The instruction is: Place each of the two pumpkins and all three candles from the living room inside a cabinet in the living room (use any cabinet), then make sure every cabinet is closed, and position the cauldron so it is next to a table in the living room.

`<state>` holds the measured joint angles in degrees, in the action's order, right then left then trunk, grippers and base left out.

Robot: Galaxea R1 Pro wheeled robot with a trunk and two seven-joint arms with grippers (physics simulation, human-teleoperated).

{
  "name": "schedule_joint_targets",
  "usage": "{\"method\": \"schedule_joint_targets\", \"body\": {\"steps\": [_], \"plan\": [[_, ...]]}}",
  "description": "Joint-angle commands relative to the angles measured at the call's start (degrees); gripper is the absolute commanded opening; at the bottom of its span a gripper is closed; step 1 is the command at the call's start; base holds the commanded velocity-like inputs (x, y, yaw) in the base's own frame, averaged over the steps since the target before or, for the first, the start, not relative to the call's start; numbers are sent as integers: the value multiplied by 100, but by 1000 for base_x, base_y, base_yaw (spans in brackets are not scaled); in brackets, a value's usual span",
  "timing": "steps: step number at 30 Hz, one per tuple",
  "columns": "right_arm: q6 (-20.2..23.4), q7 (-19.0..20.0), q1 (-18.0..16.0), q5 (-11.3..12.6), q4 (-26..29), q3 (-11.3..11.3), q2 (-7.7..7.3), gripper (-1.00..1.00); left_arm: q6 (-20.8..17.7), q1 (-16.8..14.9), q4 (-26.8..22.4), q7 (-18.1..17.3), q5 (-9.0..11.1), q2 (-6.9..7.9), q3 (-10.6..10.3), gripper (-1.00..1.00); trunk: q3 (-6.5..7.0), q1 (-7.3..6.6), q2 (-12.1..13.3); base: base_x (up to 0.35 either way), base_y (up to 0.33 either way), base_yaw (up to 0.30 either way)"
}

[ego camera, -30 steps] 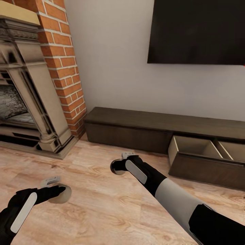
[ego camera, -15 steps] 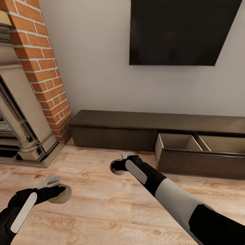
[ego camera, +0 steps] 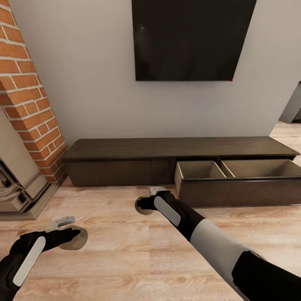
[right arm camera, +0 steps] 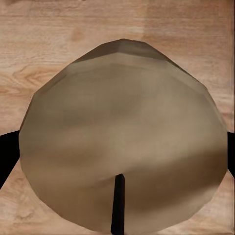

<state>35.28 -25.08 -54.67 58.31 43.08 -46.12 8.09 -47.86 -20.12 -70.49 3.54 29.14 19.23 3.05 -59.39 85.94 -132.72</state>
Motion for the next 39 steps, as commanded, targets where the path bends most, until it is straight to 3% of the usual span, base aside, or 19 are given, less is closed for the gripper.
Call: {"method": "schedule_joint_targets", "body": {"steps": [1,39], "plan": [[-9,-51,-8,58,2,-16,0,-100,-22,-1,-9,33,48,2,3,-100,-5,-1,-3,0,0,-295],[-14,-25,-8,170,-2,-11,0,-100,-22,-1,-9,33,50,1,3,-100,-179,-1,-3,0,0,-251]]}}
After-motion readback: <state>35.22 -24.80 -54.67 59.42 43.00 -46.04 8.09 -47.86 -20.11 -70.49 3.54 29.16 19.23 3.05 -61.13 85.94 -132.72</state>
